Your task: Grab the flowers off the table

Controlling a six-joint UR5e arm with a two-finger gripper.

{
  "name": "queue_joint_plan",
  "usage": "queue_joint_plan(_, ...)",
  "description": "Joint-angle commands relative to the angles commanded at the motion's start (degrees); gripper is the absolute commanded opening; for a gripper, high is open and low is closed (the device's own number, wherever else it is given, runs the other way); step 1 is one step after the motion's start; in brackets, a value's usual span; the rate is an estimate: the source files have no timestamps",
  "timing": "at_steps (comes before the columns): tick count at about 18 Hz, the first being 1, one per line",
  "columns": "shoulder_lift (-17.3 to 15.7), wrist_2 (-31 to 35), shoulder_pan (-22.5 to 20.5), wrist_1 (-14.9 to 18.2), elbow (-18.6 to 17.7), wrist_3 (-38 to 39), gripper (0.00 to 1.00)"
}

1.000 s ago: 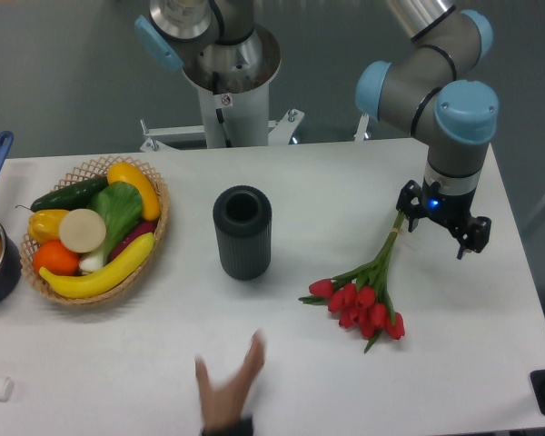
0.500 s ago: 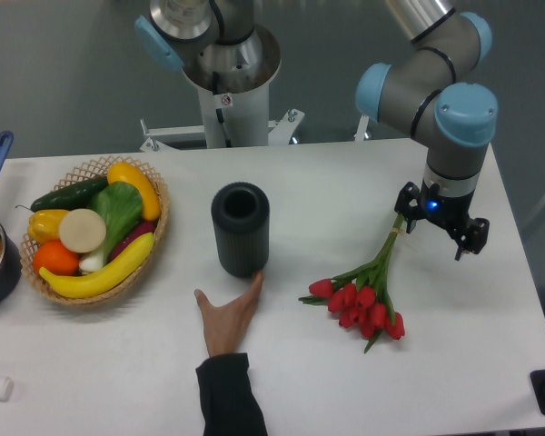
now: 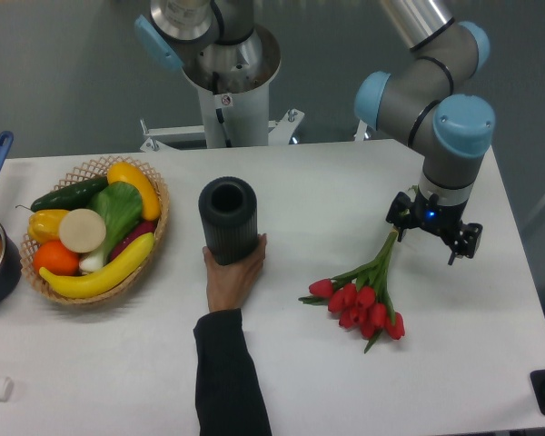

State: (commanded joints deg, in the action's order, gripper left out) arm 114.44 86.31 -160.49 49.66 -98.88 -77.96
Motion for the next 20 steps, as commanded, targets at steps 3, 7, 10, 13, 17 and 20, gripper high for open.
queue_joint_plan(3, -0.6, -0.4, 0.1, 0.0, -1.7, 2.4, 1.0)
queue_joint_plan(7, -0.6, -0.5, 0.5, -0.1, -2.8, 5.3, 1.0)
queue_joint_plan(10, -0.3, -0.4, 1.8, -0.4, -3.9, 5.3, 1.0)
queue_joint_plan(13, 0.0, -0.6, 2.1, -1.0, -4.4, 5.3, 1.0)
queue_joint_plan(17, 1.0, -0.6, 2.5, -1.3, -4.5, 5.3, 1.0)
queue_joint_plan(20, 2.0, -0.6, 2.8, -2.1, -4.4, 5.3, 1.0)
